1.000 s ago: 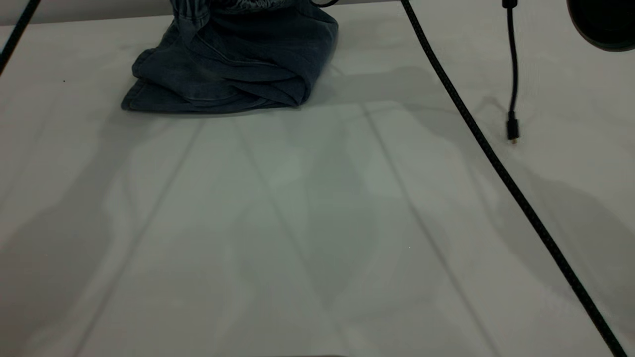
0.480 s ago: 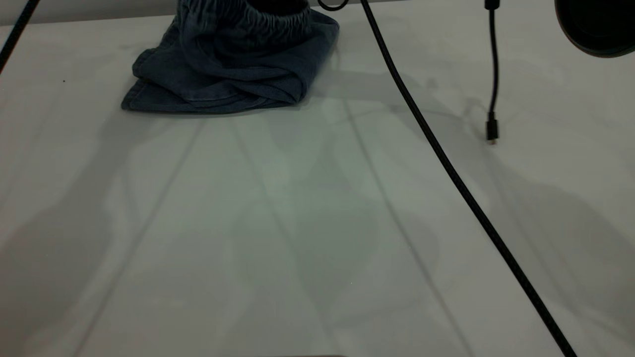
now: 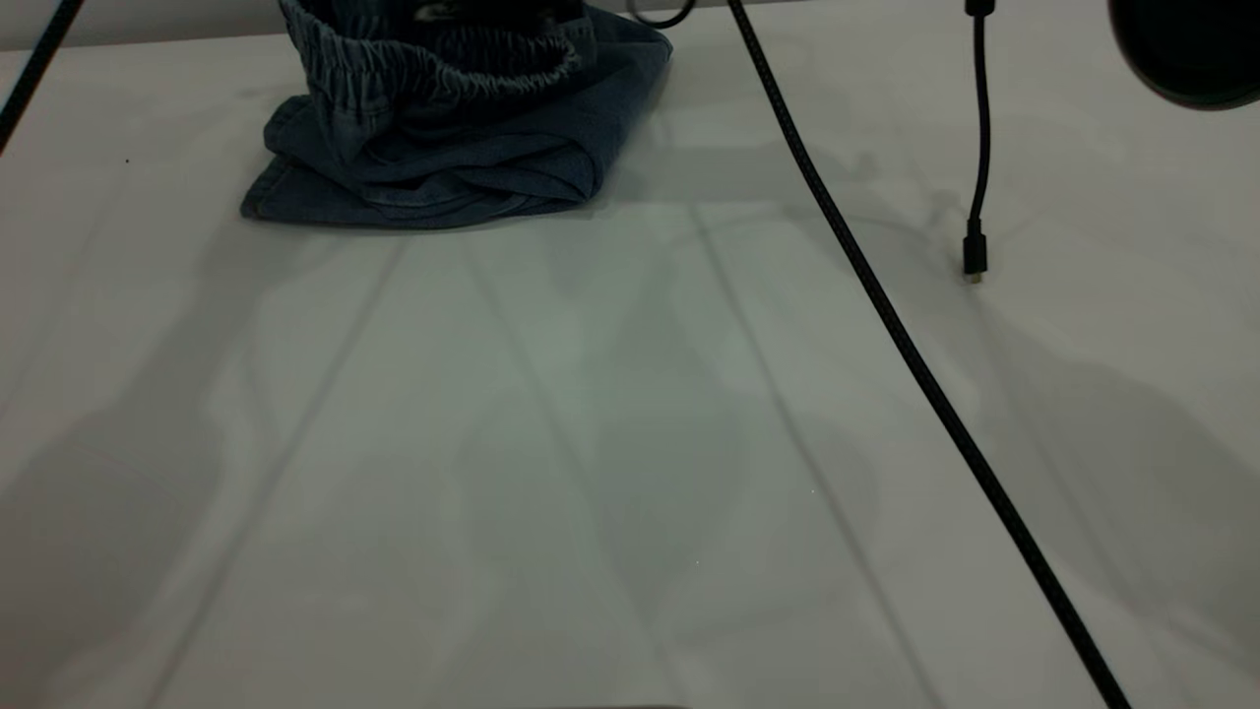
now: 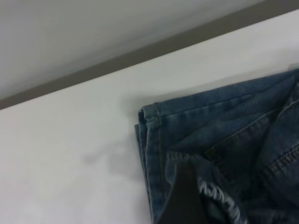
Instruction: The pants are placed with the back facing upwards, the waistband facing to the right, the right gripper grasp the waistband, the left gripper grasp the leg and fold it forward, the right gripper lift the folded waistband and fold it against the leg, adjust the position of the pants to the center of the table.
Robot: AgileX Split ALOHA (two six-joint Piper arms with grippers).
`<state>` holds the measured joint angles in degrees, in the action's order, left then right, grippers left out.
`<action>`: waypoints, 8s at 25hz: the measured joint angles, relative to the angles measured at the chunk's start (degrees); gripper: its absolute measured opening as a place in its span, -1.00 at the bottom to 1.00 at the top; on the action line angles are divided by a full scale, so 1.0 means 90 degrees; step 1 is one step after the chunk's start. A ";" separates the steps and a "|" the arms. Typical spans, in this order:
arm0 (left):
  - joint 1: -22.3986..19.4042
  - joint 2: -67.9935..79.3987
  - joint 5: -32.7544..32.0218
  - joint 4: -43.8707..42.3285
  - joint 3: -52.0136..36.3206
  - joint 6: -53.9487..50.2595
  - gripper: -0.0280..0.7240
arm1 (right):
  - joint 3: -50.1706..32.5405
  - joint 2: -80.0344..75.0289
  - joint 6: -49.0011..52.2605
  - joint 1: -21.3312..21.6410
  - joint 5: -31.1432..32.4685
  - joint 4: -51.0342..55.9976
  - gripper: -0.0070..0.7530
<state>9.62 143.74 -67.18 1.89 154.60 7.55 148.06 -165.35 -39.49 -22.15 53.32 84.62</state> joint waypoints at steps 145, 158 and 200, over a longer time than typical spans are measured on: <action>0.2622 -0.2162 0.0000 -0.2353 -0.0558 -0.0283 0.18 | 0.0023 0.5135 0.4061 0.2858 0.2163 -0.4557 0.53; 0.2622 -0.5538 0.0000 -0.2342 -0.3774 -0.0589 0.18 | -0.1045 0.6592 0.4161 0.1761 0.2197 -0.5983 0.52; 0.2622 -1.4871 0.0000 0.0074 -1.3355 0.0227 0.18 | -1.2088 1.7763 0.4001 0.1434 0.2037 -0.8341 0.52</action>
<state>33.21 9.90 -67.18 2.56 34.41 9.59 39.28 -5.48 -3.48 -9.25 71.65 9.55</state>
